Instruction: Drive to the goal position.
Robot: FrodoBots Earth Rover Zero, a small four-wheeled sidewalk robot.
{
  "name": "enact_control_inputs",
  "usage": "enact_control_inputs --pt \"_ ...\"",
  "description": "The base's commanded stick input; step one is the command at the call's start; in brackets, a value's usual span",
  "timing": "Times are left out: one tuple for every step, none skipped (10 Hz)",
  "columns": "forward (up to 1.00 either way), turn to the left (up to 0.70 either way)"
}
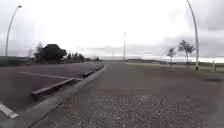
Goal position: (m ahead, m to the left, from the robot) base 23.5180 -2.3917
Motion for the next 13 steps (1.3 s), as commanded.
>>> enact_control_inputs --pt "1.0 0.0" --pt "1.0 0.0" --pt "1.0 0.0" --pt "1.0 0.0" --pt "1.0 0.0" --pt "1.0 0.0" --pt "1.0 0.0" --pt "1.0 0.0" --pt "1.0 0.0" --pt "1.0 0.0" --pt "1.0 0.0" --pt "1.0 0.0" --pt "1.0 0.0"
